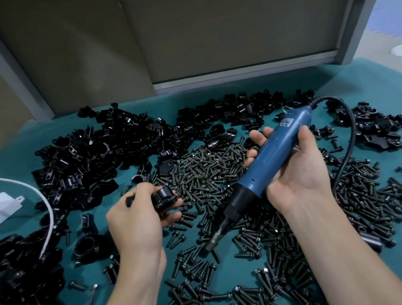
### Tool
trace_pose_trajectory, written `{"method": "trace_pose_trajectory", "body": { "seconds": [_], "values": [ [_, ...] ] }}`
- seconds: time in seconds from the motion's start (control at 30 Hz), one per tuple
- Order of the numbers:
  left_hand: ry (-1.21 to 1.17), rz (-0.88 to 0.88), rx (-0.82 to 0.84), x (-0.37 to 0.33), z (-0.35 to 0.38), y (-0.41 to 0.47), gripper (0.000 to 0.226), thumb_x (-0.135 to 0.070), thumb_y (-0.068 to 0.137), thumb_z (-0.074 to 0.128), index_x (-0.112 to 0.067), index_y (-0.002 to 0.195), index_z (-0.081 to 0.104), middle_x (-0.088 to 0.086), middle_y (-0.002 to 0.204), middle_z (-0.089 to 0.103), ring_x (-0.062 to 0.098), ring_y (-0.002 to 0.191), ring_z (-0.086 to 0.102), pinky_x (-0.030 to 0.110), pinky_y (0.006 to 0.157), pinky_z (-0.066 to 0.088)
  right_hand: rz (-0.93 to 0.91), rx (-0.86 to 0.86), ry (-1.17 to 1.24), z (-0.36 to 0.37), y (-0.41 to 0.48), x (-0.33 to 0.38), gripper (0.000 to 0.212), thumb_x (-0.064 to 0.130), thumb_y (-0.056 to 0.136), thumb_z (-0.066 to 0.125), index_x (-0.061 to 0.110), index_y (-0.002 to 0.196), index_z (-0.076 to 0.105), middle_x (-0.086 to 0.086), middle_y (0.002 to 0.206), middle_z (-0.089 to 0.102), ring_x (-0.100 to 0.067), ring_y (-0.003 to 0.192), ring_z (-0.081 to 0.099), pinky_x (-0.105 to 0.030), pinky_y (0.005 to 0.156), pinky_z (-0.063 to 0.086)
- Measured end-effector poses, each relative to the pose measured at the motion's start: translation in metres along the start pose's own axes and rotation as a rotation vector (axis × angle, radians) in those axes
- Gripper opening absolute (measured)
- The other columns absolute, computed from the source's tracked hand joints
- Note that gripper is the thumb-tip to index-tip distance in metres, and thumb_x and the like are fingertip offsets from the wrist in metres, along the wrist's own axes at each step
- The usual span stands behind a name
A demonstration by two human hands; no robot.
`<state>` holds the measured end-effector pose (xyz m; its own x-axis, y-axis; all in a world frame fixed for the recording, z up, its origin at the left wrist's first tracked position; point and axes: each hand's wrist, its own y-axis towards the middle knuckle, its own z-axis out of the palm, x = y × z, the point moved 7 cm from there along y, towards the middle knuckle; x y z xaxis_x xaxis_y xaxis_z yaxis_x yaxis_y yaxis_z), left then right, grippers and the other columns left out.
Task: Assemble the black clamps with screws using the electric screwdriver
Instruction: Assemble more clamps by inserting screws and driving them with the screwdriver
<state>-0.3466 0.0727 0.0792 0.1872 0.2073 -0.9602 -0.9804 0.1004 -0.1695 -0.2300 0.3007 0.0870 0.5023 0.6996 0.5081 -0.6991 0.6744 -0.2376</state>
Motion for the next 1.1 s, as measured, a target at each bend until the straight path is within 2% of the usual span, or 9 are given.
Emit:
{"method": "trace_pose_trajectory", "body": {
  "seconds": [0.1, 0.37, 0.9, 1.1],
  "values": [
    [0.008, -0.004, 0.000, 0.0004, 0.0003, -0.0005, 0.017, -0.006, 0.093, 0.059, 0.004, 0.084, 0.068, 0.022, 0.078, 0.076, 0.035, 0.068, 0.078, 0.028, 0.045, 0.056, -0.002, 0.010, 0.020, -0.0009, -0.0003, 0.0013, 0.047, 0.055, 0.101, 0.046, 0.012, 0.115, 0.059, -0.014, 0.112, 0.073, -0.028, 0.074, 0.060, -0.037, 0.071, 0.052],
    [0.031, -0.003, 0.002, 0.0010, 0.0007, -0.0009, 0.017, -0.006, 0.094, 0.059, 0.005, 0.084, 0.068, 0.025, 0.081, 0.075, 0.034, 0.068, 0.078, 0.028, 0.046, 0.056, -0.002, 0.007, 0.067, -0.0022, -0.0004, 0.0023, 0.037, 0.048, 0.095, 0.046, 0.014, 0.104, 0.057, -0.016, 0.105, 0.069, -0.029, 0.072, 0.059, -0.038, 0.071, 0.051],
    [0.072, 0.004, 0.014, 0.0013, 0.0020, -0.0010, 0.018, -0.005, 0.093, 0.059, 0.010, 0.089, 0.068, 0.022, 0.078, 0.074, 0.034, 0.068, 0.077, 0.028, 0.047, 0.056, 0.033, 0.029, 0.121, -0.0056, 0.0014, 0.0033, 0.038, 0.043, 0.089, 0.044, 0.011, 0.102, 0.060, -0.018, 0.105, 0.069, -0.028, 0.066, 0.056, -0.034, 0.064, 0.049],
    [0.074, 0.011, 0.016, 0.0005, 0.0025, -0.0024, 0.018, -0.005, 0.093, 0.059, 0.006, 0.084, 0.069, 0.015, 0.072, 0.075, 0.033, 0.067, 0.077, 0.027, 0.047, 0.057, 0.043, 0.024, 0.143, -0.0066, 0.0003, 0.0057, 0.036, 0.041, 0.078, 0.049, 0.012, 0.097, 0.058, -0.019, 0.104, 0.070, -0.028, 0.066, 0.056, -0.035, 0.066, 0.049]
  ]
}}
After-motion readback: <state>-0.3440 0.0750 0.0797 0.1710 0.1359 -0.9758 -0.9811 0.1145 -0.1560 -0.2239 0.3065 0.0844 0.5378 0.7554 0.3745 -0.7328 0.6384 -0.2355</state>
